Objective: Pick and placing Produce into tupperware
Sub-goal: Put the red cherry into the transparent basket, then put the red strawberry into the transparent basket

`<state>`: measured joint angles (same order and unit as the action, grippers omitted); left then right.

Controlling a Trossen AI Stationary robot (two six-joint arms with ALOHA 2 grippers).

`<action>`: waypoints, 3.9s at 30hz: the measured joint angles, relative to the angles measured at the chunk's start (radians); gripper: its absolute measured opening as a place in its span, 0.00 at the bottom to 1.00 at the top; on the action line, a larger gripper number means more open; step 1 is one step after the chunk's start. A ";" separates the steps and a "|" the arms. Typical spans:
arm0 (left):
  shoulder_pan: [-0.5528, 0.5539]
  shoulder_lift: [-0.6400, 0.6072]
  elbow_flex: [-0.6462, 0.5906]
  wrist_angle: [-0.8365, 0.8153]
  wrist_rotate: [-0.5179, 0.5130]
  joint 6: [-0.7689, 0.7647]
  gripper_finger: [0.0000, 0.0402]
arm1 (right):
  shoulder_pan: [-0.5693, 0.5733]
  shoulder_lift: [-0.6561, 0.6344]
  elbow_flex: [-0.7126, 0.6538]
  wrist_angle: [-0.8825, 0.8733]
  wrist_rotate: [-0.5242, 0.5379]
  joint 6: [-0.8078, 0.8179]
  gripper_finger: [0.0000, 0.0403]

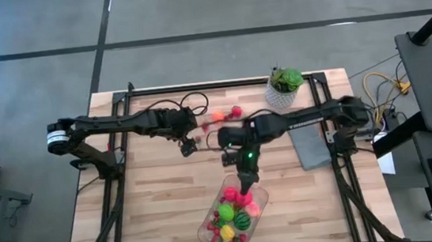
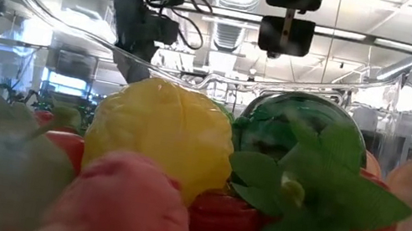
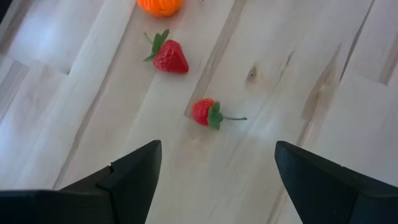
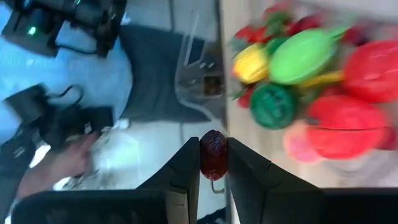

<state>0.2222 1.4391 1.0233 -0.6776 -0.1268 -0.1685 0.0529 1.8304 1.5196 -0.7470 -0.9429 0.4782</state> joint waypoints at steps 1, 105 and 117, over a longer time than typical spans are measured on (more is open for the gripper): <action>0.000 0.000 0.000 0.001 0.000 -0.001 0.74 | 0.008 0.013 0.000 0.011 -0.017 0.003 0.17; -0.078 -0.037 0.036 0.272 0.506 0.111 0.21 | -0.057 -0.335 0.004 -0.283 1.043 0.056 0.50; -0.422 -0.029 0.027 0.530 0.367 -0.448 0.19 | 0.046 -0.516 0.004 -0.457 1.071 0.172 0.50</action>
<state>-0.1995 1.4100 1.0500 -0.1475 0.2405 -0.6167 0.0988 1.3139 1.5238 -1.2044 0.1283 0.6502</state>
